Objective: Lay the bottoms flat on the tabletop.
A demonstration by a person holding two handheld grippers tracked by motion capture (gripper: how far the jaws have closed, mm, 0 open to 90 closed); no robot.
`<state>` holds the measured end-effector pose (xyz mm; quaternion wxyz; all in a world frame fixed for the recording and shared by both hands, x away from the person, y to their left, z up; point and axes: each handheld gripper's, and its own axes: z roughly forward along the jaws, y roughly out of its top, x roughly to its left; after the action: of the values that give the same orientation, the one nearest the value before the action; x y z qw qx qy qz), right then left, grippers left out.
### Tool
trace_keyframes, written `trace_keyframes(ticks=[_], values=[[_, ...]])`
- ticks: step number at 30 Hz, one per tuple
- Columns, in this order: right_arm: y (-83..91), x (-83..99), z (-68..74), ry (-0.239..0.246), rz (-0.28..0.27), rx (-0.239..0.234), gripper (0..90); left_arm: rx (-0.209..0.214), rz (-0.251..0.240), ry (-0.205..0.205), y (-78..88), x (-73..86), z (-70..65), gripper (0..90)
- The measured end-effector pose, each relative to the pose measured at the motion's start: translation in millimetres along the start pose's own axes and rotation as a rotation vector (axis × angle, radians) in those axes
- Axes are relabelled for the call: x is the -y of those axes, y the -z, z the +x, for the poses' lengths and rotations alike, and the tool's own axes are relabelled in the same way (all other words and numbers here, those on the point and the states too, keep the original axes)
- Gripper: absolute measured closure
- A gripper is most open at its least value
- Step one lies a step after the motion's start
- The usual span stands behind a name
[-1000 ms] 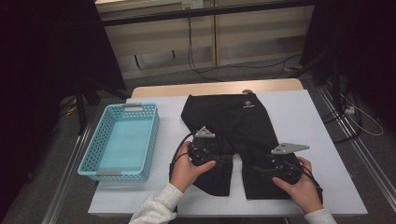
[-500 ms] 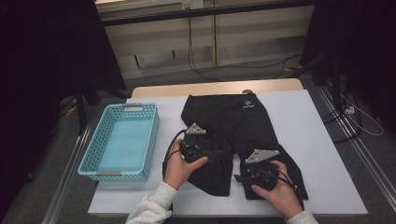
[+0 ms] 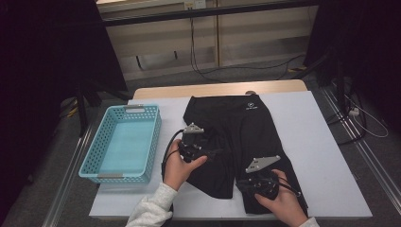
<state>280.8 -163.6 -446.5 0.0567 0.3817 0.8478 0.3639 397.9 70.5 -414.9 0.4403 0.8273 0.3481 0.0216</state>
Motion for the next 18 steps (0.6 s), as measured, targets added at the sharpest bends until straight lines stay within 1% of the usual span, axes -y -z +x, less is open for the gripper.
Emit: trace_keyframes(ticks=[1, 2, 3, 4, 5, 6, 7, 9, 10, 11, 13, 14, 15, 16, 17, 18], values=[[1.8, -0.7, -1.8, 0.000, -0.007, 0.024, 58.4, 0.001, 0.000, 0.001, 0.2, -0.1, 0.1, 22.7], [4.0, -1.4, -4.3, -0.002, -0.006, 0.031, 54.7, 0.000, 0.002, 0.000, 0.8, -0.1, 0.3, 22.7], [10.1, -2.7, -10.6, -0.016, -0.016, 0.031, 51.6, 0.001, 0.000, 0.002, 0.9, 0.1, 0.1, 22.4], [15.2, -3.1, -15.7, -0.034, -0.037, 0.035, 48.7, 0.000, 0.000, -0.001, 1.4, 0.1, 0.2, 22.4], [25.0, -3.1, -26.0, -0.062, -0.073, 0.057, 46.7, 0.002, 0.000, -0.003, 1.8, -0.1, 0.4, 22.4], [31.2, -2.7, -32.6, -0.081, -0.090, 0.084, 46.3, 0.000, -0.001, -0.007, 2.4, -0.4, 0.4, 22.4], [40.8, -0.9, -45.1, -0.110, -0.112, 0.141, 46.1, 0.000, -0.002, -0.005, 2.5, -0.4, 0.2, 22.4], [53.1, 5.3, -68.0, -0.170, -0.149, 0.218, 46.3, 0.000, -0.003, -0.007, 2.3, 0.0, 0.3, 22.4], [56.6, 8.7, -76.8, -0.194, -0.155, 0.244, 46.6, -0.005, -0.005, -0.008, 1.8, 0.4, 0.3, 22.4], [61.2, 14.7, -89.9, -0.236, -0.161, 0.285, 47.1, -0.007, -0.005, -0.009, 1.8, 0.6, 0.4, 22.4], [64.8, 23.3, -106.1, -0.293, -0.165, 0.326, 47.9, -0.009, -0.003, -0.008, 2.5, 0.6, 1.1, 22.4], [65.3, 26.6, -111.8, -0.308, -0.159, 0.347, 47.9, -0.009, -0.005, -0.005, 2.9, 0.7, 1.7, 22.5], [64.9, 29.0, -115.2, -0.332, -0.155, 0.350, 48.5, -0.008, -0.002, -0.005, 3.6, 0.6, 2.4, 22.5], [63.6, 30.2, -116.9, -0.345, -0.147, 0.333, 50.0, -0.010, -0.004, -0.005, 3.9, 0.8, 3.0, 22.8], [61.4, 30.6, -117.1, -0.345, -0.133, 0.322, 51.3, -0.012, -0.003, -0.006, 4.3, 0.8, 3.6, 23.1], [58.6, 31.1, -117.1, -0.341, -0.113, 0.327, 52.7, -0.014, -0.005, -0.004, 4.5, 1.0, 3.8, 23.1]])
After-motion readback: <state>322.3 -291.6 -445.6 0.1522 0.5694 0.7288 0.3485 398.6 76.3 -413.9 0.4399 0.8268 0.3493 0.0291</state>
